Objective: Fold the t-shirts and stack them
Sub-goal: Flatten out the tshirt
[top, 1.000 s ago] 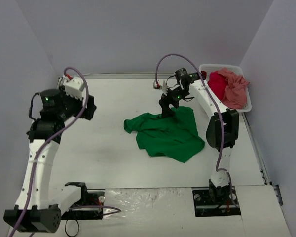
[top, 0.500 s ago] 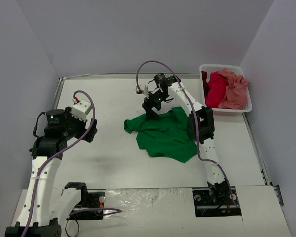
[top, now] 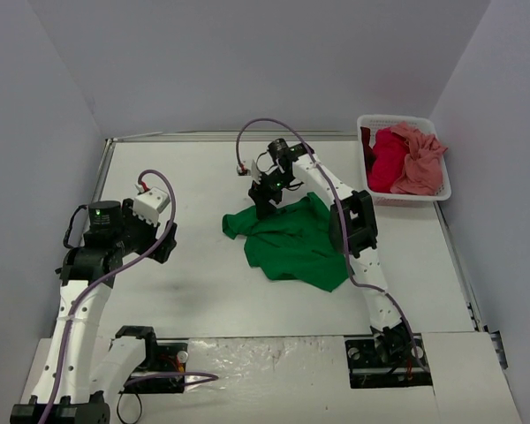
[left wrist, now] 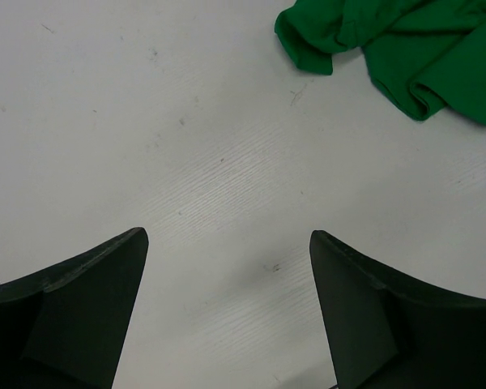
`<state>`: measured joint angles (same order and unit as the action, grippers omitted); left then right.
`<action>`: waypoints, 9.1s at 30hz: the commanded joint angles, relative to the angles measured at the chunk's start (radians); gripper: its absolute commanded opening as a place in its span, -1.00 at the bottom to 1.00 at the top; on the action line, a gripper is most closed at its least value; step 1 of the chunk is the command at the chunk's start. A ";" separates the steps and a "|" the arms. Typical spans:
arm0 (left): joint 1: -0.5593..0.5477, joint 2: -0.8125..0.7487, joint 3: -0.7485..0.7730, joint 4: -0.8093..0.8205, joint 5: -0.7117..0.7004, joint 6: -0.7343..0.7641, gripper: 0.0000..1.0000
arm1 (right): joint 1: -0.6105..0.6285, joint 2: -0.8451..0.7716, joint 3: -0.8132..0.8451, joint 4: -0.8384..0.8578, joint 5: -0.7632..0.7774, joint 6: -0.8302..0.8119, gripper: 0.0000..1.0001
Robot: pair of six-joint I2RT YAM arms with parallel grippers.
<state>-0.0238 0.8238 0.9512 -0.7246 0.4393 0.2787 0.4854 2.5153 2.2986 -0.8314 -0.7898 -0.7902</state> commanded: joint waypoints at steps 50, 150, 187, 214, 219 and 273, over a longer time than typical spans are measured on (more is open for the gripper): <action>-0.297 0.953 0.395 0.295 0.344 -0.116 0.33 | -0.442 -0.722 -0.574 0.158 0.195 0.217 -1.00; -0.070 0.460 0.138 -0.141 0.250 0.169 -0.95 | -0.304 -0.582 -0.777 -0.037 0.144 -0.061 0.04; 0.139 0.628 0.827 -0.010 0.079 -0.150 -0.95 | -0.481 -0.646 0.047 0.023 0.123 0.355 -1.00; 0.139 0.242 0.632 -0.003 0.150 -0.062 -0.95 | -0.553 -1.167 -0.430 0.167 0.100 0.387 -1.00; 0.137 0.437 0.584 0.128 0.119 -0.046 -0.95 | -0.550 -0.922 -0.380 0.262 0.098 0.405 -1.00; 0.108 0.866 0.674 0.317 0.001 0.057 -0.26 | -0.528 -0.535 -0.189 0.351 0.178 0.428 0.03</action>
<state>0.0948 1.5940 1.5131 -0.5014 0.4816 0.2855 -0.0517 1.8847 2.0380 -0.5358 -0.6701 -0.3573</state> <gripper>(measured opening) 0.260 0.403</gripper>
